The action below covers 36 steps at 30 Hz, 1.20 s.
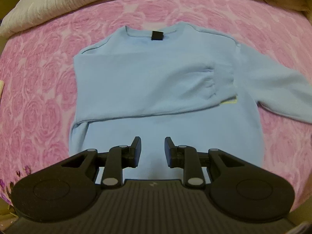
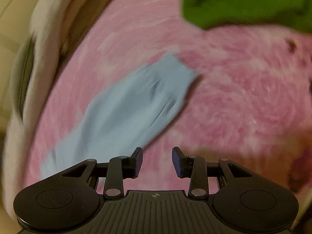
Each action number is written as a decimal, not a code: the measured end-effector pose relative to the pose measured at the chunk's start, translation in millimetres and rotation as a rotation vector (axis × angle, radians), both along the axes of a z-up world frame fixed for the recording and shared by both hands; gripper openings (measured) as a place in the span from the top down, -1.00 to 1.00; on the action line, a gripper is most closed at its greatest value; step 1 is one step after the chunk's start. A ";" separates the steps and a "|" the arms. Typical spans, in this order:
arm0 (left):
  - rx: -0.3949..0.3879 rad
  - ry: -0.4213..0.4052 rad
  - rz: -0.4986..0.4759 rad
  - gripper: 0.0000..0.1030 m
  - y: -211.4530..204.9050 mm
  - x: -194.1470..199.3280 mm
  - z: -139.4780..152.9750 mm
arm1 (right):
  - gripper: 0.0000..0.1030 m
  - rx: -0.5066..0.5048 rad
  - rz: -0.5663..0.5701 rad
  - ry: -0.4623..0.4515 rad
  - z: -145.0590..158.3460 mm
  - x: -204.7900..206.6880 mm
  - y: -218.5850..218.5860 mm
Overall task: Fold clothes
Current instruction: 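Grasp the sleeve cuff with the right gripper and fold it over the body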
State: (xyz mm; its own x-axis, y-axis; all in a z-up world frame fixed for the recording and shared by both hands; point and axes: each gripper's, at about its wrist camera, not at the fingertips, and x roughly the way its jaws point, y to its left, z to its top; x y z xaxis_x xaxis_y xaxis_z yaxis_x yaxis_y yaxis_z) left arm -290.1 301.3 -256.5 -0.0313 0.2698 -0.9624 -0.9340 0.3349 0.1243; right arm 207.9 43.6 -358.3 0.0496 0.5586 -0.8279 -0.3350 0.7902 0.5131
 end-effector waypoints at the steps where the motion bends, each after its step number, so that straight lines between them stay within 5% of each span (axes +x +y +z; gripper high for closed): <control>1: -0.002 -0.004 0.004 0.57 2.5 -0.1 -1.1 | 0.28 0.024 -0.051 0.016 -8.7 9.2 -2.9; 10: -0.059 -0.077 0.095 0.57 18.0 -21.8 -14.1 | 0.28 0.096 -0.287 0.018 -44.2 46.1 -0.8; 11: -0.059 -0.076 0.101 0.57 18.4 -26.2 -15.0 | 0.47 0.069 -0.258 -0.011 -41.0 45.0 5.0; 12: -0.060 -0.076 0.107 0.57 18.9 -30.5 -15.8 | 0.70 0.037 -0.221 -0.045 -37.2 43.1 11.7; 17: -0.056 -0.078 0.137 0.57 21.3 -53.7 -18.5 | 0.85 -0.085 -0.011 -0.259 -0.2 11.2 52.6; 25: -0.046 -0.117 0.226 0.57 21.1 -110.5 -18.4 | 0.85 0.127 0.560 -0.590 84.9 -170.8 129.5; 29: -0.051 -0.126 0.264 0.57 17.5 -139.2 -21.7 | 0.83 0.138 0.854 -0.514 69.4 -274.2 145.8; 32: -0.074 -0.147 0.283 0.57 14.3 -154.1 -28.1 | 0.44 0.060 1.052 -0.428 44.7 -340.7 155.1; 36: -0.113 -0.180 0.280 0.57 6.9 -160.8 -40.0 | 0.32 -0.055 1.162 -0.386 19.3 -365.1 147.4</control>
